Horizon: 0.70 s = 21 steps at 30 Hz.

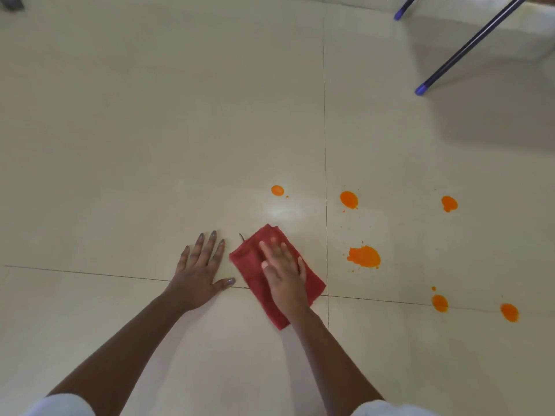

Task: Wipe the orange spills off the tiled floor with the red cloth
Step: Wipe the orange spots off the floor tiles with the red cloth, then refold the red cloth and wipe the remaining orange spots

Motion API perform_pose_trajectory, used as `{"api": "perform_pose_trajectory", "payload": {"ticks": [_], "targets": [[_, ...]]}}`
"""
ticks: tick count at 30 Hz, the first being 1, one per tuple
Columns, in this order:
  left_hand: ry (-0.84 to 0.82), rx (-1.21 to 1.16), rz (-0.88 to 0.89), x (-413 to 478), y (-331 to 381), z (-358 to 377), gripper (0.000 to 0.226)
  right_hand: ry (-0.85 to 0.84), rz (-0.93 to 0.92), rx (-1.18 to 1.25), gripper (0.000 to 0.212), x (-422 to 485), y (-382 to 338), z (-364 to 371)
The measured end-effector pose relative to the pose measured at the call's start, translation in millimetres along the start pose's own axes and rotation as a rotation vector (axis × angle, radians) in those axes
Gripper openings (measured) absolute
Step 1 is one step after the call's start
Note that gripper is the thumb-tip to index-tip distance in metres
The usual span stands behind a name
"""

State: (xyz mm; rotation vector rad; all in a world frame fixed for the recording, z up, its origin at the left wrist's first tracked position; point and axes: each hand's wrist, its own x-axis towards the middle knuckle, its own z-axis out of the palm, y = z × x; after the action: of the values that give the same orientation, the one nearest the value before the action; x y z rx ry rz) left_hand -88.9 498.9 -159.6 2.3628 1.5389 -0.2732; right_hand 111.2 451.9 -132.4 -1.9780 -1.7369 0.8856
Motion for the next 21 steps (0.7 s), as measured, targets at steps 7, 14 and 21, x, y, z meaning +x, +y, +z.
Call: {"api": "perform_pose_trajectory", "payload": {"ticks": [7,14,21], "targets": [[0.114,-0.190,-0.126,-9,48,-39,0.050,0.094,0.516,-0.083,0.029,9,-3,-34],[-0.086,-1.453,-0.511,-30,116,-69,0.010,0.251,0.257,-0.273,0.022,-13,-27,-50],[-0.193,-1.378,-0.570,-52,112,-98,0.020,0.139,0.335,-0.112,0.024,-18,-14,-49]]}}
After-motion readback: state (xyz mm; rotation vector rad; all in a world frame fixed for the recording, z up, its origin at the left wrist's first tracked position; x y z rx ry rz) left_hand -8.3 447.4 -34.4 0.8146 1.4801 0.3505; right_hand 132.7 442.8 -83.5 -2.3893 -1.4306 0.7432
